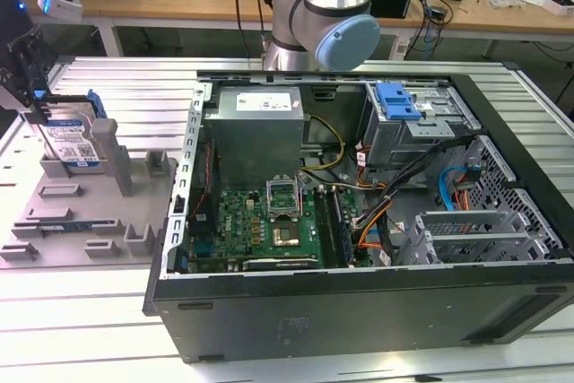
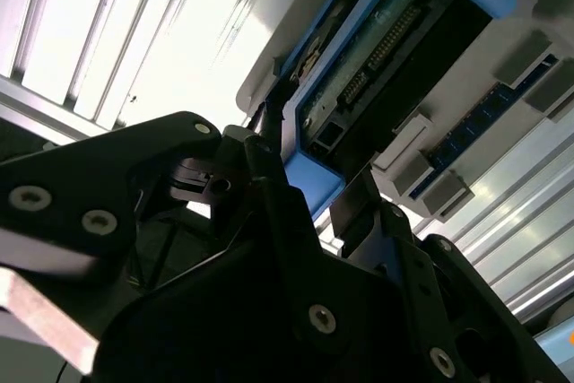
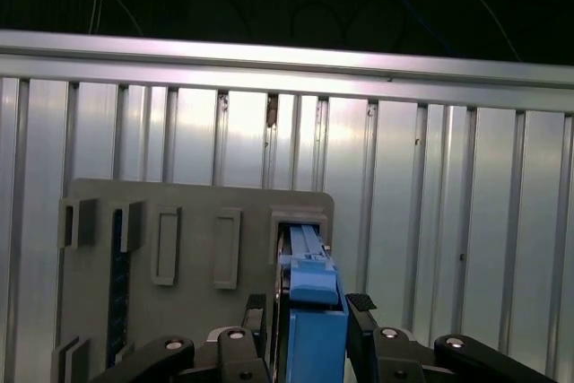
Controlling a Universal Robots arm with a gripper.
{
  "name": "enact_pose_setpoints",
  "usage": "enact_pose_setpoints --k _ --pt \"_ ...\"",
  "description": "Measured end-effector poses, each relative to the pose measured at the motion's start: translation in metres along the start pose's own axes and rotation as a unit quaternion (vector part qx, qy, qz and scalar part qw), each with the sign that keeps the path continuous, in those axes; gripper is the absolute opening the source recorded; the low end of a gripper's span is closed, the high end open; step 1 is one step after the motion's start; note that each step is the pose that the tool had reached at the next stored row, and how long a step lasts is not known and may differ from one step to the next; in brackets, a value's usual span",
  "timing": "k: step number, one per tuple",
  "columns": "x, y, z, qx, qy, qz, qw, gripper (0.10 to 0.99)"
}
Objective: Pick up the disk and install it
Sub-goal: 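Pick up the disk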
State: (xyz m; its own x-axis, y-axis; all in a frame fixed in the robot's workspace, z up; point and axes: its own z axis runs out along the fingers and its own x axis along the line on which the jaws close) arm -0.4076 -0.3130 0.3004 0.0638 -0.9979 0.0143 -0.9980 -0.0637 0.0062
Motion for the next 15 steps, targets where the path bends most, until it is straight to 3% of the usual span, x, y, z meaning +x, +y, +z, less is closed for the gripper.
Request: enact_pose_setpoints --k 15 --pt "0.0000 0.0002 0.0014 -0.0002 -0.0001 0.013 0.9999 0.471"
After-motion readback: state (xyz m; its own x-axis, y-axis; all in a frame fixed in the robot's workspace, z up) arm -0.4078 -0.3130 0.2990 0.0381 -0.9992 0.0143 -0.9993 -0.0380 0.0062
